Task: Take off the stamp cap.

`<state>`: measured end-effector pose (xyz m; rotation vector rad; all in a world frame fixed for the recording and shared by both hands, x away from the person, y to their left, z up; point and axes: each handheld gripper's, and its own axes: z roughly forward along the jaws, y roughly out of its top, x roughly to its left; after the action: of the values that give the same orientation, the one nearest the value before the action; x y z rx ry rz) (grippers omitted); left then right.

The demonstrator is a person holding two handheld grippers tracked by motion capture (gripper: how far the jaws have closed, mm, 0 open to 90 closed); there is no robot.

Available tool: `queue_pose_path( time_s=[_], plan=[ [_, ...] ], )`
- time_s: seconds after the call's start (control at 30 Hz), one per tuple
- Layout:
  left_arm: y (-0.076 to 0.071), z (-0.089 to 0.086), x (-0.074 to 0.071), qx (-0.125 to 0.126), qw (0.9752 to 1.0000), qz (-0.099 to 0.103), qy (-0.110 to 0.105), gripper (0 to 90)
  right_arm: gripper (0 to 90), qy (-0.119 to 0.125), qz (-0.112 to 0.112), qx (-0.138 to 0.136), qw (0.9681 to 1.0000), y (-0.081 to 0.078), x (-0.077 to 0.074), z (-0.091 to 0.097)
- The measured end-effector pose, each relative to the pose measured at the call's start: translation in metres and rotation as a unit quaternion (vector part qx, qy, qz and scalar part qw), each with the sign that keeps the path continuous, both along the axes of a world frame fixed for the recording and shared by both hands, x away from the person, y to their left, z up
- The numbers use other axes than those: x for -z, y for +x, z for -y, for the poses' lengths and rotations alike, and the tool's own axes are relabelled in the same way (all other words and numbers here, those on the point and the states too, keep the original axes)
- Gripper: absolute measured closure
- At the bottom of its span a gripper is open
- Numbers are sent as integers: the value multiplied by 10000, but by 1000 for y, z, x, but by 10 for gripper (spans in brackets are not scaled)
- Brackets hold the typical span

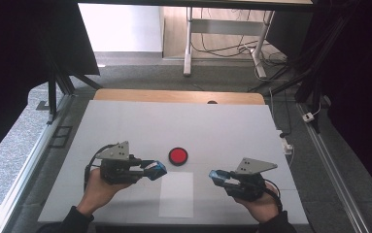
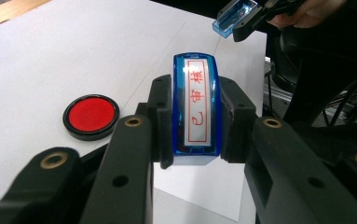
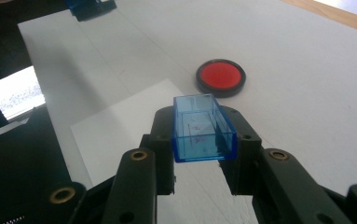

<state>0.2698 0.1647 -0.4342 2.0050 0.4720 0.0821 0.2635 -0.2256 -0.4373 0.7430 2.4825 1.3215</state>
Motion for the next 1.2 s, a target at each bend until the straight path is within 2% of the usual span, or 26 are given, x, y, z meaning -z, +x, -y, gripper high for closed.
queue_pose_path(
  time_s=[0.03,0.07,0.37,0.67,0.87,0.9,1.2],
  plan=[
    [0,0,0,-6,10000,-2,4,702,687,0,0,0,10000,0,0,0],
    [0,0,0,-6,10000,-21,10,701,687,61,-27,122,9999,-1,0,5],
    [1,-2,-2,-56,10000,-30,-19,701,688,14,-55,507,9987,-7,4,23],
    [3,-4,-4,-189,9998,-36,-14,701,687,39,-163,1012,9947,-15,7,48],
    [5,-3,-6,-276,9996,-1,46,701,687,75,-242,1055,9941,-19,10,57],
    [5,-3,-6,-280,9996,-4,46,701,687,-36,-227,1069,9940,-21,10,60],
    [9,1,-8,-333,9993,30,136,701,687,-30,-338,1111,9932,-27,15,65]
  ],
)
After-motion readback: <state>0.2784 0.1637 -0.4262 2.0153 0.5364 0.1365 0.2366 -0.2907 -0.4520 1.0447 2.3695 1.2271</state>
